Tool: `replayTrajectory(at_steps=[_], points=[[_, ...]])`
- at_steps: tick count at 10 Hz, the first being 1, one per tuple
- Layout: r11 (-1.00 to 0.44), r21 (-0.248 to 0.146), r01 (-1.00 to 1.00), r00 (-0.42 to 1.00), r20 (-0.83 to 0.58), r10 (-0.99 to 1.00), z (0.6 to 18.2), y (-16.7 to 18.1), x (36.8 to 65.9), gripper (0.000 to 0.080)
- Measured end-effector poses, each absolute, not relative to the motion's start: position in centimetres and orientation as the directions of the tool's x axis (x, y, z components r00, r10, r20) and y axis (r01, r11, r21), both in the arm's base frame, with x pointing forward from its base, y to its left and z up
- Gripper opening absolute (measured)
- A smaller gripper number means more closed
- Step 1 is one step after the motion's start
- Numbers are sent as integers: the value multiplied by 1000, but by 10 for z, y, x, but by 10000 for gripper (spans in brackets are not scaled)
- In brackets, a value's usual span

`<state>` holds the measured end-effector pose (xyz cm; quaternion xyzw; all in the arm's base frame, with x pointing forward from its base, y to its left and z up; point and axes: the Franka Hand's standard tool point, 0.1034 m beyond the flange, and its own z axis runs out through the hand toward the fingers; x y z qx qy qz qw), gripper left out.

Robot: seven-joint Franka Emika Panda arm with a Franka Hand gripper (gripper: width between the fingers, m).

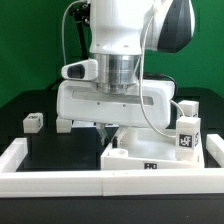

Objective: Assemble square table

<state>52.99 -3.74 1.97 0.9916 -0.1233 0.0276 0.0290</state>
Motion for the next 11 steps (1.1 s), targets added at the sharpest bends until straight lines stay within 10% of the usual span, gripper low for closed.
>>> replayTrajectory(at_steps=[11], points=[[-970,80,228,972,36,231,22,-43,534,60]])
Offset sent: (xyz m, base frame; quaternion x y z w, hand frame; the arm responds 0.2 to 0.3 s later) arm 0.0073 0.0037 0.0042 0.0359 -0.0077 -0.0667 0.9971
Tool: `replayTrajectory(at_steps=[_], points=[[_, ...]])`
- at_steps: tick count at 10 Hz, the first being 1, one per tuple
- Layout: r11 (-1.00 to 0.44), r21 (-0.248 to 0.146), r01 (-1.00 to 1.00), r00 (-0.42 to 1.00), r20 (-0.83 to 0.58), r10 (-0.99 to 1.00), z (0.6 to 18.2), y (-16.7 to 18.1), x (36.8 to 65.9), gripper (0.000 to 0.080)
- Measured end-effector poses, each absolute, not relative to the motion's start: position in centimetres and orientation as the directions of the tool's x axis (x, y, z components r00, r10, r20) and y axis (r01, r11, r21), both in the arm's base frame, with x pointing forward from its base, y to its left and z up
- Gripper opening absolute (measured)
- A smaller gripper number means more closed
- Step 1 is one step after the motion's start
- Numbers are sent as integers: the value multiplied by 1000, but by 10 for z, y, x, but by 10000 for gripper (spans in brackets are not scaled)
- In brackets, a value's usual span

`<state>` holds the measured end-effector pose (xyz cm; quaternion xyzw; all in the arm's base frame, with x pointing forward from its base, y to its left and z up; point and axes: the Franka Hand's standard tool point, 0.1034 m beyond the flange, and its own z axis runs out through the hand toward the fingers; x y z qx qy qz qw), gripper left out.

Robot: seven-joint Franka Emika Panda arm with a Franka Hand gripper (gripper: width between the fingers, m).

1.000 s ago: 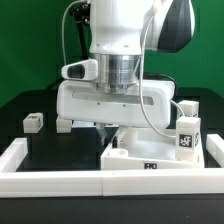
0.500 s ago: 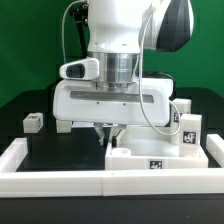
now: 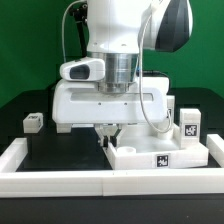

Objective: Assemble square table

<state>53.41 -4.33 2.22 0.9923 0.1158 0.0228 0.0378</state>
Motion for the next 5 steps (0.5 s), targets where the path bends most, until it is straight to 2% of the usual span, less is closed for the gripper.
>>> replayTrajectory(at_steps=[1,5], points=[[-954,85,288,956,31,291,22,-43,535,60],[-742,115,661,748,-14,664,20,-22,554,61]])
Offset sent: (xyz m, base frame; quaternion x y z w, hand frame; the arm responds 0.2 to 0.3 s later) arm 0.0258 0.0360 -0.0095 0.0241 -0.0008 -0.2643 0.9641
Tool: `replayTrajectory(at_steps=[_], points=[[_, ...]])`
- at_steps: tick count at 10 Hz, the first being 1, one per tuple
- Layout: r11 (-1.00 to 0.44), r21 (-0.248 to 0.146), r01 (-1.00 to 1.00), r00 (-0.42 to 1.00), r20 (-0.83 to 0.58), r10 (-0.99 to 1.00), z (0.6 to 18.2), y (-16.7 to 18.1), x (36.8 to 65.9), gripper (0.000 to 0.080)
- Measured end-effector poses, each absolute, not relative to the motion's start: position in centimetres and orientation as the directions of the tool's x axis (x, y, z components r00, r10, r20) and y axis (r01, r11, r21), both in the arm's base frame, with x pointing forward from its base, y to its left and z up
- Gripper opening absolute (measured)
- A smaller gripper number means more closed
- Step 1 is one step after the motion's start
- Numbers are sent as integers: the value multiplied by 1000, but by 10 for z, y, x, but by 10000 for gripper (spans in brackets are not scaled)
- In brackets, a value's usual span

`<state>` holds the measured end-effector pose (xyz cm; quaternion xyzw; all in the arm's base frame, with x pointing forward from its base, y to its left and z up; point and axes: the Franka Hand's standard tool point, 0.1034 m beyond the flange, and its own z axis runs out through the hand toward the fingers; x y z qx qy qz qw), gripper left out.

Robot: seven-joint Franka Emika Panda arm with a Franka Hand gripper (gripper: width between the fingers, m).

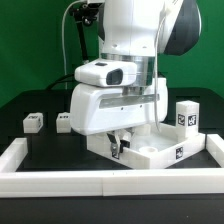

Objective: Assemble square table

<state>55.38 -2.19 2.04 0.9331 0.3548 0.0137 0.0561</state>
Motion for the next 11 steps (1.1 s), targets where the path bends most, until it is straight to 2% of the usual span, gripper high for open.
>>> replayTrajectory(at_steps=[5,8,10,11], points=[[-575,116,810,583,-50,811,21,-29,553,61],[-254,119,960,266,-96,959,23,-5,570,61],[-102,120,988,117,-129,985,21,13,583,61],[-32,111,993,47,-140,989,21,8,582,61]])
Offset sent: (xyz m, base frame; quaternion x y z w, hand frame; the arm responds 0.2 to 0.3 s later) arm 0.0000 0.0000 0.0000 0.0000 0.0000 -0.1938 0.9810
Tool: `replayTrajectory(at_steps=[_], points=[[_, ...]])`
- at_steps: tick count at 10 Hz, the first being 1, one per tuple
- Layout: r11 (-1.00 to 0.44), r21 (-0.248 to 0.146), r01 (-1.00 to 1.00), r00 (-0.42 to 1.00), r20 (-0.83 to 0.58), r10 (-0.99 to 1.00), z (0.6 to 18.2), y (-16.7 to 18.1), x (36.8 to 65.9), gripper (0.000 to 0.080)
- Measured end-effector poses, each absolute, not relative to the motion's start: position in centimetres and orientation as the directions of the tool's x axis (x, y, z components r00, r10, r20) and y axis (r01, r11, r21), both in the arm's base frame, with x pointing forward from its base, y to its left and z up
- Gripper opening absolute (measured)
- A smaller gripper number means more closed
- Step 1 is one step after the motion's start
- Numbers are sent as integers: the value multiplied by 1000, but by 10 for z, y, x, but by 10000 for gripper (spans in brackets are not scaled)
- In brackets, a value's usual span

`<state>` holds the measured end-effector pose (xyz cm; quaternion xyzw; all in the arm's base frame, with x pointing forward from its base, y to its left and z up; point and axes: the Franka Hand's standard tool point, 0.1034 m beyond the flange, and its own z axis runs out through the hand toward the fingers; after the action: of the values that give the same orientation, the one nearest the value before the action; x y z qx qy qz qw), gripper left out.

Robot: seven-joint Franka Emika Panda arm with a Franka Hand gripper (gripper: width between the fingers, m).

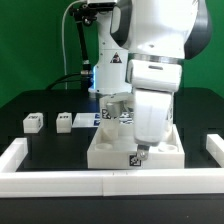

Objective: Assemble square table

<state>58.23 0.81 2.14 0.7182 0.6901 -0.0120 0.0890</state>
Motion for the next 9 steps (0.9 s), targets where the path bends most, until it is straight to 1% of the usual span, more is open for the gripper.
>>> replayTrajectory(at_steps=[2,3,4,5,8,9], points=[[47,99,994,-30,-159,987,21,4,582,61],[59,97,994,-43,-162,986,20,4,582,61],[35,101,994,-19,-155,988,20,12,584,61],[-1,105,995,17,-145,989,21,27,589,61],[-82,100,992,94,-126,988,21,66,611,61],[-87,99,991,98,-124,987,21,73,616,61]])
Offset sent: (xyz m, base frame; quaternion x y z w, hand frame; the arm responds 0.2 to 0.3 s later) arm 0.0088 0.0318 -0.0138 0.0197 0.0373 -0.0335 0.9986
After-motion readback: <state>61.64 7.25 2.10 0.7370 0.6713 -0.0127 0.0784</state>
